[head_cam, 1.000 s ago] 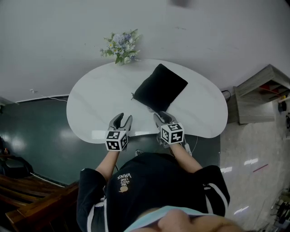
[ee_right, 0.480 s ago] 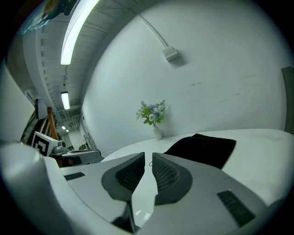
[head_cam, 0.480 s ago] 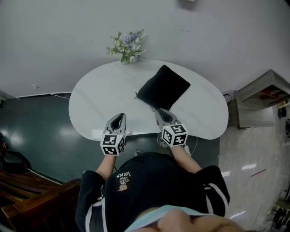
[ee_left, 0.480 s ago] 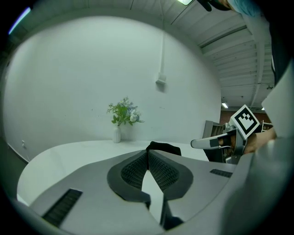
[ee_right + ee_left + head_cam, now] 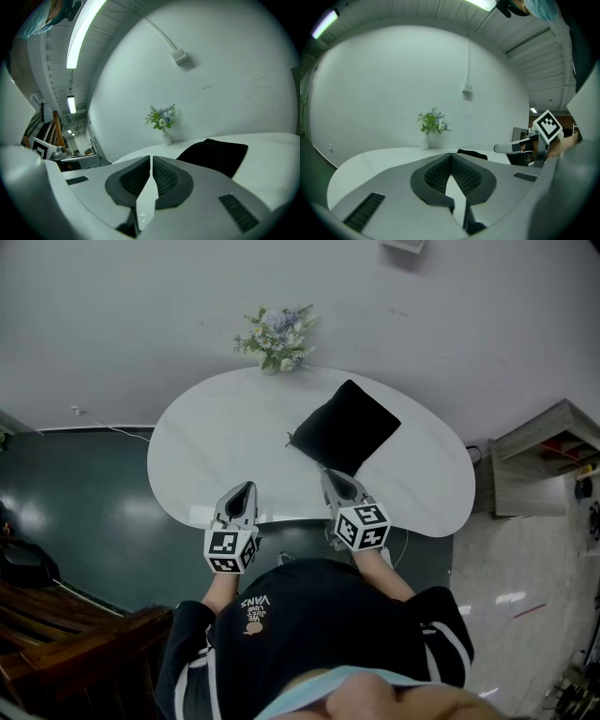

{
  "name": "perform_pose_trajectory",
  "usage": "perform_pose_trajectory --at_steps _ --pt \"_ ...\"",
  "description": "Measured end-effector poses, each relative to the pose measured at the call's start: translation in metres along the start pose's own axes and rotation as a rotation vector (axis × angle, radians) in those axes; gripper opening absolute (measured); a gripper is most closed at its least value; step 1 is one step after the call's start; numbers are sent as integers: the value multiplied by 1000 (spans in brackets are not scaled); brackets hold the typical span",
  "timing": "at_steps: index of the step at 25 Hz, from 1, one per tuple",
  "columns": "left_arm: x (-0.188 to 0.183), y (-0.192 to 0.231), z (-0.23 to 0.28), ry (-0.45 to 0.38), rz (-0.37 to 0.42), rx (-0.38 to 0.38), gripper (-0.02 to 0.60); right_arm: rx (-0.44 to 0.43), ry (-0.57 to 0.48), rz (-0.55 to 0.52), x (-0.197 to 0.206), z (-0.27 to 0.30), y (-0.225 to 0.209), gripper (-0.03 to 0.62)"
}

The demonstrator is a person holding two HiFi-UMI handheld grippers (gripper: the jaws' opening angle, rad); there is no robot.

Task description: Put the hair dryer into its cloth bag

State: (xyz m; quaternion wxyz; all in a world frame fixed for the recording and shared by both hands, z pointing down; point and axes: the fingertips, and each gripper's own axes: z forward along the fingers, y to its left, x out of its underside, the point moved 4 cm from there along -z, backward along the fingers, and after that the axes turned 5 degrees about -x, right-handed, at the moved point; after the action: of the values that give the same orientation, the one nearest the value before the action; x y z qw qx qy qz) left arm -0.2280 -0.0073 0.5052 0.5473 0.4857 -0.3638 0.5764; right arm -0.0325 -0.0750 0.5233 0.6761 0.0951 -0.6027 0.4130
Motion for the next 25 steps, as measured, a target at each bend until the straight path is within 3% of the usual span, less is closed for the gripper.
perform_pose_trajectory --at_steps 9,25 --pt "7 10 -9 4 -54 -25 20 25 22 -22 3 3 -2 44" --pt "8 12 -13 2 -71 -43 20 34 16 -20 -1 6 -3 43"
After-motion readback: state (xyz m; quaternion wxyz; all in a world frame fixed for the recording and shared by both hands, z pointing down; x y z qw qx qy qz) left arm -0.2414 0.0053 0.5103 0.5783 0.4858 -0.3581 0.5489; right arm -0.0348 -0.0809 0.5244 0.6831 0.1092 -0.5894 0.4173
